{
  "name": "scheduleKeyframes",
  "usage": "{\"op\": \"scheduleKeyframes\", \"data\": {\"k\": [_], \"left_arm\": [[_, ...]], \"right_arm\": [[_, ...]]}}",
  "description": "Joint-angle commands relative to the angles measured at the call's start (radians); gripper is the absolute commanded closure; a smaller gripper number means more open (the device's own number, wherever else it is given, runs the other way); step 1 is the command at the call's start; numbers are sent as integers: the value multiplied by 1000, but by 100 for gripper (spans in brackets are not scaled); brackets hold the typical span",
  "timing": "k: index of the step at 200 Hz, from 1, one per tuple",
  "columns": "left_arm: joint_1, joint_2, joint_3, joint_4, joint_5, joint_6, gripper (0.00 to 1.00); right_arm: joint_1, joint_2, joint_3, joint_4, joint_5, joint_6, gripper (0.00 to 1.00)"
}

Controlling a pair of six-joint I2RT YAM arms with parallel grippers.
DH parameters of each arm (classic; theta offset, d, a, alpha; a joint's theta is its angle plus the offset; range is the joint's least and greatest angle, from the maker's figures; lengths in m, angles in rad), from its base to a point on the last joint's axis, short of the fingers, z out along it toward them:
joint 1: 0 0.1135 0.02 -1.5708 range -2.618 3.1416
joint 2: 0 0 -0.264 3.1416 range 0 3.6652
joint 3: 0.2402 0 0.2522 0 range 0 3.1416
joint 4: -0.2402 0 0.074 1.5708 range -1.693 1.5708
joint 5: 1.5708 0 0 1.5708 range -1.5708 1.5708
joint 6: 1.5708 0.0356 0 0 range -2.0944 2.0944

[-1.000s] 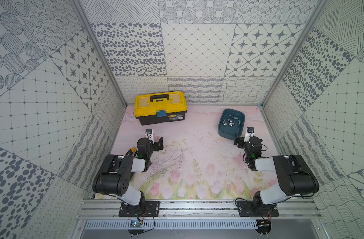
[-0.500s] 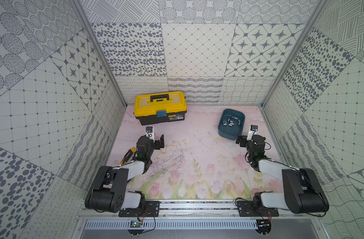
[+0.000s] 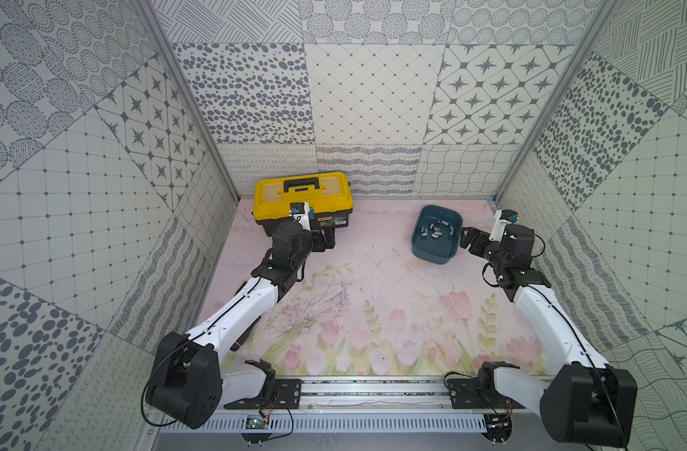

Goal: Take out the socket from the storage box
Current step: Move the storage box to the center of the board.

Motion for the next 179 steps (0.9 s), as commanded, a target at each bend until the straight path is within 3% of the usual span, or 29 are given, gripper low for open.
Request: {"op": "scheduleKeyframes", "data": {"k": [1, 36, 77, 117, 179], "left_arm": [[-129, 102, 165, -281, 50, -120, 1], [-233, 265, 329, -334, 164, -157, 1], [-303, 386, 421, -327, 246, -178, 1], [-318, 419, 423, -313, 263, -195, 1], [-321, 411, 412, -305, 275, -195, 1]], "right_arm": [[-32, 102, 107, -187, -174, 48, 8], [-38, 293, 240, -287, -175, 16, 21], [-36, 470, 352, -322, -120, -19, 36], [-35, 580, 438, -349, -70, -53, 39], [-15, 706, 544, -382, -65, -69, 52]]}}
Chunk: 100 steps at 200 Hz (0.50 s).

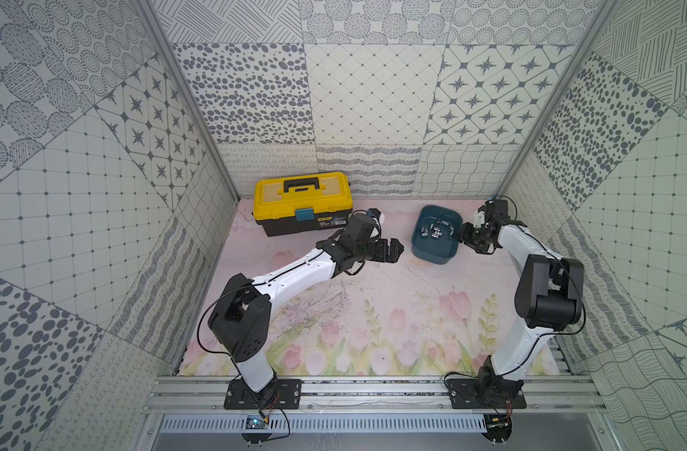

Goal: Take out the socket from the storage box
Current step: Move the storage box to the center of the board.

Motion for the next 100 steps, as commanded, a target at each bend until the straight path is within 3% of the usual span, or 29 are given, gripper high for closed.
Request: {"op": "scheduleKeyframes", "data": {"k": [1, 100], "left_arm": [[-6, -2, 6, -11, 43, -17, 1], [-6, -47, -3, -10, 37, -15, 1]], "right_arm": [[15, 39, 49, -19, 12, -19, 52], [57, 82, 88, -81, 27, -45, 93]]}}
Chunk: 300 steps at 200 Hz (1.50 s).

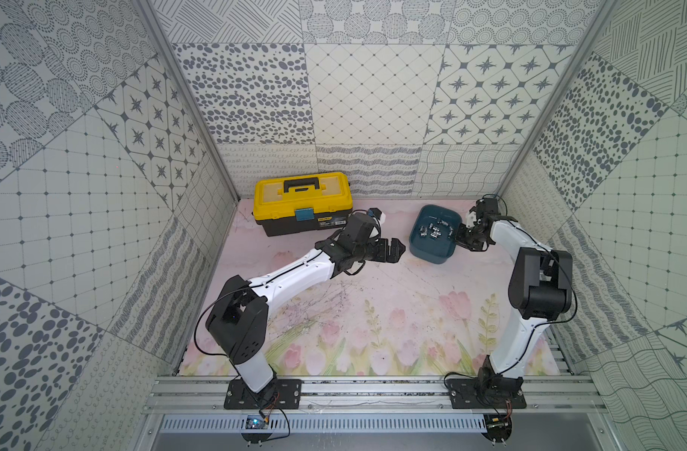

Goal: Take out the socket from the storage box
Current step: Move the storage box to the center of the board.

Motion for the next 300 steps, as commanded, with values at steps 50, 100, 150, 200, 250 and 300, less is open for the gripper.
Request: {"op": "scheduleKeyframes", "data": {"k": [50, 100, 150, 200, 250, 300], "left_arm": [[0, -54, -32, -4, 15, -19, 1], [-5, -64, -52, -55, 0, -41, 1], [-21, -57, -45, -124, -10, -39, 2], [-60, -53, -49, -160, -33, -6, 3], [-106, -44, -66, -174, -70, 8, 5], [-134, -37, -92, -171, -91, 2, 6]], "right_arm": [[57, -26, -12, -53, 7, -31, 99], [124, -117, -105, -94, -2, -15, 100], [211, -235, -237, -106, -2, 43, 100], [268, -367, -354, -102, -6, 97, 99], [343, -445, -454, -45, -2, 166, 100], [435, -438, -530, 32, -5, 242, 100]]}}
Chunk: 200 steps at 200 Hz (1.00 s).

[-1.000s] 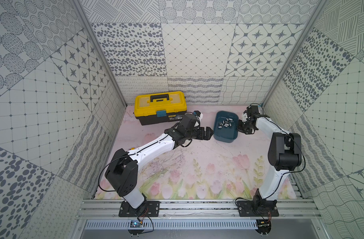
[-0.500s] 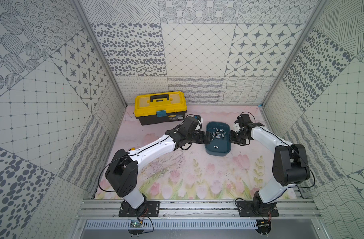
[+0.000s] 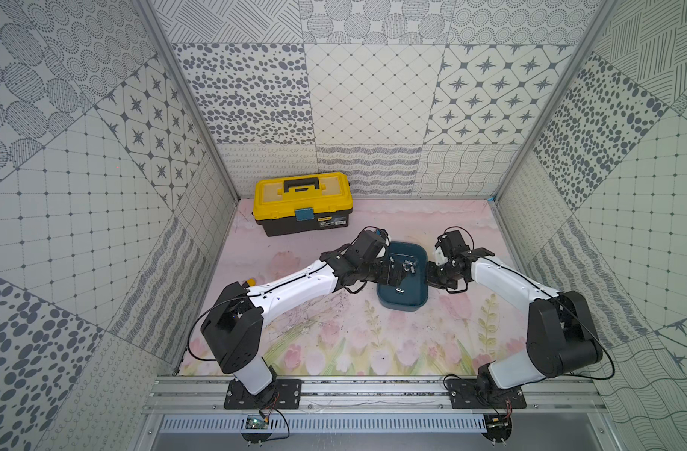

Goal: Take out the socket from the storage box
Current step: Move the storage box to the center of the board.

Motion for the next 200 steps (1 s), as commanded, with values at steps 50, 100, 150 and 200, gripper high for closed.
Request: {"op": "scheduleKeyframes", "data": {"k": [50, 100, 150, 200], "left_arm": [[-47, 28, -34, -18, -108, 21, 8], [-47, 68, -25, -41, -164, 33, 16], [-48, 149, 33, -106, -209, 19, 24], [-48, 262, 111, -137, -241, 19, 33]], "right_arm": [[112, -12, -64, 103, -12, 113, 99], [129, -27, -74, 120, -21, 135, 86], [129, -7, -50, 103, -39, 124, 75], [128, 1, -51, 100, -43, 110, 72]]}}
